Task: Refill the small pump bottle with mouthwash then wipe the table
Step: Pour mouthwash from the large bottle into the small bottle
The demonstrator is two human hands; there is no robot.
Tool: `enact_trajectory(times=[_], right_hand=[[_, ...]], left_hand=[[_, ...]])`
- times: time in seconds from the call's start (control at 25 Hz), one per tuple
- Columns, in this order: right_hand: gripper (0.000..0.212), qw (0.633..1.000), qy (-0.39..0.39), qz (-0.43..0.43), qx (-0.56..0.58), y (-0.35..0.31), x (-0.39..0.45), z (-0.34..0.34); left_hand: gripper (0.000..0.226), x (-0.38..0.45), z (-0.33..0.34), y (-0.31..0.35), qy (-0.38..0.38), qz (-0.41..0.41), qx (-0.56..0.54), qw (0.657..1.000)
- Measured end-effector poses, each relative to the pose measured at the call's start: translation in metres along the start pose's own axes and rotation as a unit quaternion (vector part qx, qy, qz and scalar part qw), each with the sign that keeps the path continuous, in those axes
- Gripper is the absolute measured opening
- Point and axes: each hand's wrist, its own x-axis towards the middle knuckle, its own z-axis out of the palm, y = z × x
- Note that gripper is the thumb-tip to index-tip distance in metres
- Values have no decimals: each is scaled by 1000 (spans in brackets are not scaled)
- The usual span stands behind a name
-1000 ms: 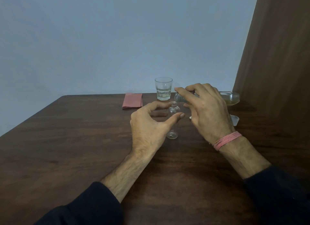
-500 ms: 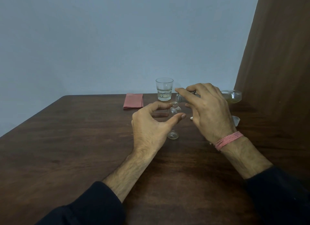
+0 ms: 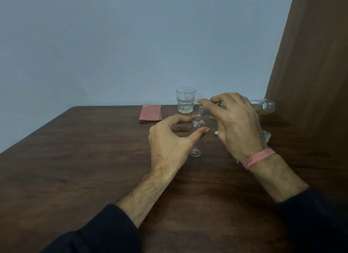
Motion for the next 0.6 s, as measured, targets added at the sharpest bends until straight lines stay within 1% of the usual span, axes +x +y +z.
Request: enact_trajectory(times=[0.6], right_hand=[[72, 1000, -3, -2, -4, 0, 1, -1]], left_hand=[[43, -1, 0, 4, 2, -7, 3, 1000]])
